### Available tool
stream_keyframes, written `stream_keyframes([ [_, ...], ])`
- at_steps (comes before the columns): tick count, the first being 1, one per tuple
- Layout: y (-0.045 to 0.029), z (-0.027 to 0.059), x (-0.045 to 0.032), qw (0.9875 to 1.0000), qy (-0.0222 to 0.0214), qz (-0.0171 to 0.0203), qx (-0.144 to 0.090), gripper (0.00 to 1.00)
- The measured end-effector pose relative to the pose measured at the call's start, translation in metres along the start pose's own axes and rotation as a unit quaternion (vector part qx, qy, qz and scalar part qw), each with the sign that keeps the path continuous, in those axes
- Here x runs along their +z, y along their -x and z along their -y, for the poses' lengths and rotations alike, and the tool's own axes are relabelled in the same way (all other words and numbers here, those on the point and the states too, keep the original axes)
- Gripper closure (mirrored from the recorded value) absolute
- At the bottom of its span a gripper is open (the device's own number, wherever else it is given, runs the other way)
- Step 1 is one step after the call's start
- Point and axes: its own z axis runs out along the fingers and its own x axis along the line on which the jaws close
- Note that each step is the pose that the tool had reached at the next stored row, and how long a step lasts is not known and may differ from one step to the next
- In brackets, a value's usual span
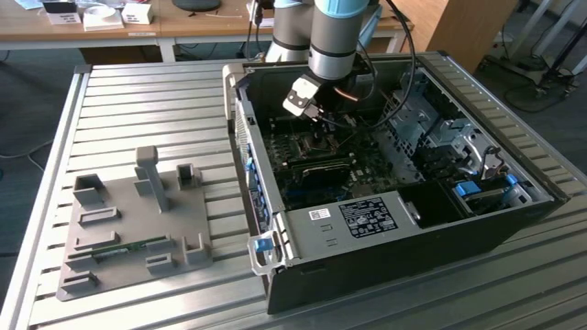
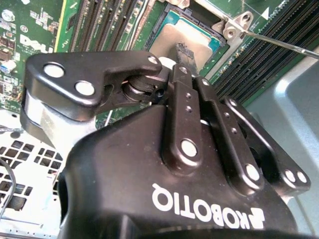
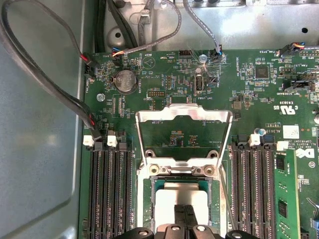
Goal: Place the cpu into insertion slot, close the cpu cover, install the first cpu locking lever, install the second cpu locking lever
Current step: 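Place the cpu into insertion slot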
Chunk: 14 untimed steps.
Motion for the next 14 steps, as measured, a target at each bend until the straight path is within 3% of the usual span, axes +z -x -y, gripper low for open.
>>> stream_keyframes([
  [14,0.0001,0.0003,0.0042,1.0000,-0.0001,0.0001,0.000,0.89],
])
